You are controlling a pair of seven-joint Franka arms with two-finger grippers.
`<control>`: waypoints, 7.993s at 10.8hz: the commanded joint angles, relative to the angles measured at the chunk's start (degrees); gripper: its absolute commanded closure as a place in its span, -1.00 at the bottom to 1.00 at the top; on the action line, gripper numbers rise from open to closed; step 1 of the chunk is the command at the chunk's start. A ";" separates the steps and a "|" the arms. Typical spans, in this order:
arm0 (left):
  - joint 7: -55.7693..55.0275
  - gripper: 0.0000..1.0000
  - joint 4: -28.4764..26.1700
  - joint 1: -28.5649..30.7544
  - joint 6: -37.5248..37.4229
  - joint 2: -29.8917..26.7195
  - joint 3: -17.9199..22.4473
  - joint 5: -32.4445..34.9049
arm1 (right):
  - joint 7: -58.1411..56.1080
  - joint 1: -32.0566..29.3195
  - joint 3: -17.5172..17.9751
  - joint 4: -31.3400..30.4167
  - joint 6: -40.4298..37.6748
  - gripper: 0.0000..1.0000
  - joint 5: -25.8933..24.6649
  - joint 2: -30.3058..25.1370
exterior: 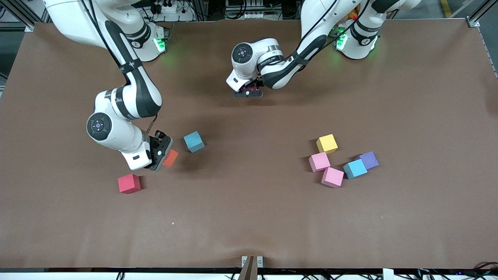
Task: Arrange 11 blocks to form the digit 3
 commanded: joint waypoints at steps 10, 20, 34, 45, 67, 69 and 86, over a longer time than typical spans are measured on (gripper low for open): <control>-1.18 -1.00 7.17 12.42 -17.71 -11.36 -0.22 -2.90 | -15.61 -1.79 9.52 -11.80 3.88 0.19 -3.82 -7.89; -0.04 -1.00 10.68 24.84 -11.58 -8.12 6.35 -0.88 | 7.79 8.94 25.16 -16.92 13.11 0.36 -20.58 -1.94; 31.87 -1.00 15.78 24.40 -10.07 -0.73 13.49 2.38 | 25.50 8.85 32.99 -17.27 14.70 0.37 -30.45 5.29; 32.22 -0.93 15.87 24.31 -9.89 2.17 13.84 2.38 | 28.13 8.58 33.17 -18.59 18.39 0.38 -30.98 7.49; 33.39 0.41 8.77 21.68 -13.23 -10.99 10.94 1.50 | 38.59 9.64 34.23 -17.62 17.17 -1.00 -30.98 7.23; 23.40 0.51 5.07 21.59 -13.23 -13.99 8.76 -1.39 | 40.35 9.03 35.62 -17.53 14.72 -1.00 -30.89 5.83; -63.72 0.72 -21.57 21.68 6.90 -21.39 -7.07 -12.65 | 4.45 -25.25 40.11 -9.38 7.76 -1.00 -31.77 4.04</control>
